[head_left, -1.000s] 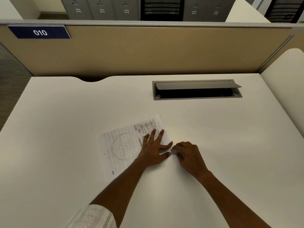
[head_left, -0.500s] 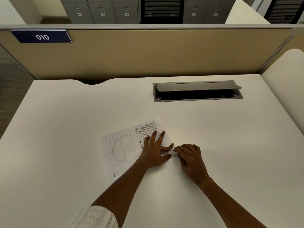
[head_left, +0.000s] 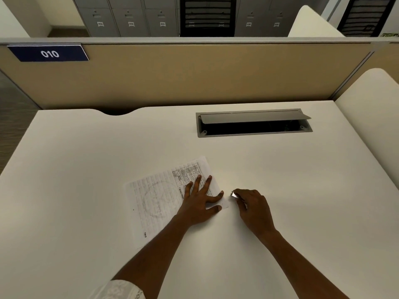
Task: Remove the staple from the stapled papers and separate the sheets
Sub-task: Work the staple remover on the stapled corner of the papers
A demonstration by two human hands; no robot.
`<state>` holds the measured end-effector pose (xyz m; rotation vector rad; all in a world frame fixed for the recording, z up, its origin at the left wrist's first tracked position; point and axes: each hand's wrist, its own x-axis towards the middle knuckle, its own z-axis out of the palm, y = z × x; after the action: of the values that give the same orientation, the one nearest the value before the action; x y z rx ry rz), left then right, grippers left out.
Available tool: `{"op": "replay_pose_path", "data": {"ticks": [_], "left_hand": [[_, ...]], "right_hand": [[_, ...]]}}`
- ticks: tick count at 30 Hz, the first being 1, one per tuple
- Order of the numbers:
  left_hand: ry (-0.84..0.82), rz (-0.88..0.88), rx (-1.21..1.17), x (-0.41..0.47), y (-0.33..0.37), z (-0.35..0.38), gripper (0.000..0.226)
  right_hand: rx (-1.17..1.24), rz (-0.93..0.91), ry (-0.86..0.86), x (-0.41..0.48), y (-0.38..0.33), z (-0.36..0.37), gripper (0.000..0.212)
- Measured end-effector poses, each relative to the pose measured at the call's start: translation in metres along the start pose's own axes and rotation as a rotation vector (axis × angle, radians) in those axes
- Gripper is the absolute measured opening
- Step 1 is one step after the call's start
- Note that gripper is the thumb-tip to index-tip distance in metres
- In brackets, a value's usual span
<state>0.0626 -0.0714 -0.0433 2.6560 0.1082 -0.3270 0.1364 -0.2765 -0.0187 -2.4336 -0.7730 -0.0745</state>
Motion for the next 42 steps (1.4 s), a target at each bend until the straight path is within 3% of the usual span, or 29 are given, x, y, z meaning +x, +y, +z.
{"op": "replay_pose_path", "data": {"ticks": [6, 10, 13, 19, 23, 28, 33, 36, 40, 42], "left_hand": [[0.016, 0.000, -0.006, -0.001, 0.000, 0.001, 0.047], [0.019, 0.002, 0.033, -0.001, 0.000, 0.002, 0.049], [0.014, -0.010, 0.041, 0.000, -0.002, 0.004, 0.056], [0.024, -0.019, 0.030, 0.002, -0.006, 0.010, 0.068], [0.036, -0.016, 0.015, 0.002, -0.005, 0.010, 0.069], [0.030, -0.020, 0.003, 0.001, -0.004, 0.008, 0.068], [0.026, -0.023, 0.016, 0.001, -0.006, 0.010, 0.068], [0.033, -0.024, 0.026, 0.001, -0.005, 0.010, 0.072], [0.037, -0.022, 0.030, 0.001, -0.004, 0.009, 0.073], [0.036, -0.023, 0.028, 0.001, -0.004, 0.009, 0.073]], "right_hand": [[0.049, 0.101, 0.009, 0.026, -0.007, -0.005, 0.024], [0.310, 0.269, 0.089, 0.057, -0.015, -0.016, 0.032], [0.481, 0.493, 0.100, 0.077, -0.010, -0.021, 0.033], [1.141, 0.904, 0.227, 0.084, 0.005, -0.016, 0.023], [1.287, 1.023, 0.374, 0.074, 0.008, -0.004, 0.021], [1.218, 1.078, 0.509, 0.063, 0.013, 0.012, 0.021], [0.757, 1.014, 0.481, 0.055, 0.006, 0.013, 0.026], [0.562, 0.887, 0.403, 0.047, 0.004, 0.007, 0.027], [0.349, 0.668, 0.338, 0.039, 0.008, 0.006, 0.008], [0.268, 0.602, 0.320, 0.037, 0.008, 0.007, 0.009]]}}
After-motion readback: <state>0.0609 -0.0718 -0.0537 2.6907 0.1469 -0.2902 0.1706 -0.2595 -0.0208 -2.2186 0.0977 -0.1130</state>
